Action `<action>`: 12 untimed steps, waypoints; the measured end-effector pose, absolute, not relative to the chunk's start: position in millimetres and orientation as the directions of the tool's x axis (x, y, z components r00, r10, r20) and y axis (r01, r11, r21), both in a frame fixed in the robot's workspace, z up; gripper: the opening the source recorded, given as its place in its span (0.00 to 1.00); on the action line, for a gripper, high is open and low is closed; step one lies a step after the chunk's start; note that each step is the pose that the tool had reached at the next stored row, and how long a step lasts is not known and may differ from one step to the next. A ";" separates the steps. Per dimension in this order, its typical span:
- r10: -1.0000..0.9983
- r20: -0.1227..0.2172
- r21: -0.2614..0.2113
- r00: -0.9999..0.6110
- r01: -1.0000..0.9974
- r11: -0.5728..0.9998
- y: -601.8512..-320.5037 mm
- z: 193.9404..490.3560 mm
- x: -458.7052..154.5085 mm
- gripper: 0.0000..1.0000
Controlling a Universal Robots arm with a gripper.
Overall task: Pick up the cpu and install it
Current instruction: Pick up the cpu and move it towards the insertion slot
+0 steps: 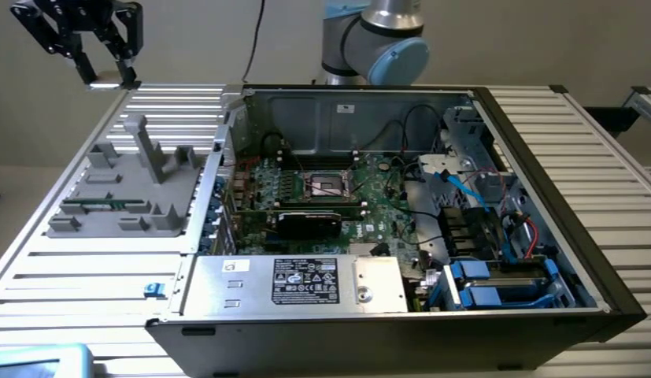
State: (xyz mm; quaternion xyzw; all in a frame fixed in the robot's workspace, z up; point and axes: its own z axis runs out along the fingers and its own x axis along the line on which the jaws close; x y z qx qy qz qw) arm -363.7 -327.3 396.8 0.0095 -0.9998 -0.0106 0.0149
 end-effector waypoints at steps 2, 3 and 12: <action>-0.019 0.030 0.021 -0.999 -0.019 1.000 -327.3 396.9 -363.6 0.55; -0.019 0.030 0.021 -0.999 -0.019 1.000 -327.3 396.9 -363.2 0.55; -0.019 0.030 0.022 -0.999 -0.019 1.000 -327.3 397.1 -336.7 0.55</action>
